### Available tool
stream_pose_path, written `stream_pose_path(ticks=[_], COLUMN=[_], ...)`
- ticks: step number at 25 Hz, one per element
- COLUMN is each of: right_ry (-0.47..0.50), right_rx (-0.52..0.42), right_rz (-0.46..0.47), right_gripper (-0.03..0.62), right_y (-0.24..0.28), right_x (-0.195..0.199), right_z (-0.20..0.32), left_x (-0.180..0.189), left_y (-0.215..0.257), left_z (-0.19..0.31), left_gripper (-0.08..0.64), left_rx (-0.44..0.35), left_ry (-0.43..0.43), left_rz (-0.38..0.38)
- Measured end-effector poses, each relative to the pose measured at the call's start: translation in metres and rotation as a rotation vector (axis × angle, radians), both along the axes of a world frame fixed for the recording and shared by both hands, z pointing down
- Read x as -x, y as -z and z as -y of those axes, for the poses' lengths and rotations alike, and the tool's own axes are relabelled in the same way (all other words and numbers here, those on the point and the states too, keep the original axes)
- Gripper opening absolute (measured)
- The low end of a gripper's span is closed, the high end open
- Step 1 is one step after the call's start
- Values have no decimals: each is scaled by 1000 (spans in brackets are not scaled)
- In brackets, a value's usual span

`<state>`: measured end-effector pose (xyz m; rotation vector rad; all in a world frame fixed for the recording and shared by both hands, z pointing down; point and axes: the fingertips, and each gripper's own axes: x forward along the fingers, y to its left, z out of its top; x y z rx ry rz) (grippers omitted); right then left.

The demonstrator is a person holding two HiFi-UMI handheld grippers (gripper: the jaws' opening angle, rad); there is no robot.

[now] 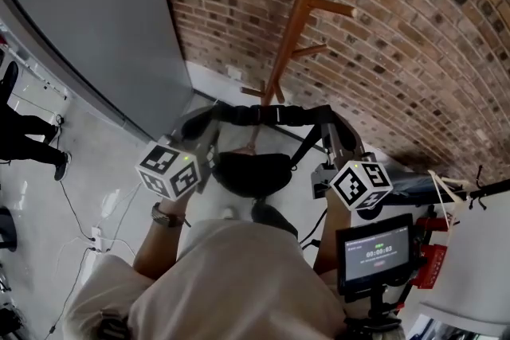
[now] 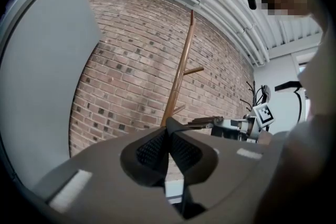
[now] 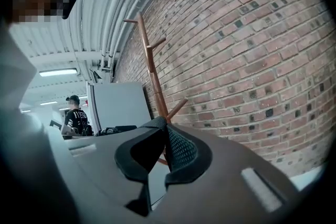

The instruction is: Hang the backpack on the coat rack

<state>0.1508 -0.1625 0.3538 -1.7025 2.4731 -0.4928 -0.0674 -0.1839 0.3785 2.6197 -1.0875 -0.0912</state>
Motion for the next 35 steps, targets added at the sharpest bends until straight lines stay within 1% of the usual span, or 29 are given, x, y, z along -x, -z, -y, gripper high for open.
stream_pose_path(ticks=[4,10,15,17,27,35], right_ry=[36,82,102,109,128,101], right_rx=[25,58,83,101,168,216], right_rz=[17,-4,-25,-20,-15,-12], right_gripper=[8,8,8,8,8,8], right_y=[-13,-27,-39,-47,-76,-100], right_x=[-7,-15,-17,-16,-14,-13], right_z=[22,48,64,68,84,87], left_x=[-7,-15,-17,-18,-15,-16], left_y=[-8,-20,-32,-38,-60,-83], left_z=[11,27,41,44,58,61], left_gripper=[5,5,5,5,5,5], left_rx=[19,45,61,71,124,154], left_ry=[19,54,94,102,109,88], left_rz=[27,42,95,113,129,149])
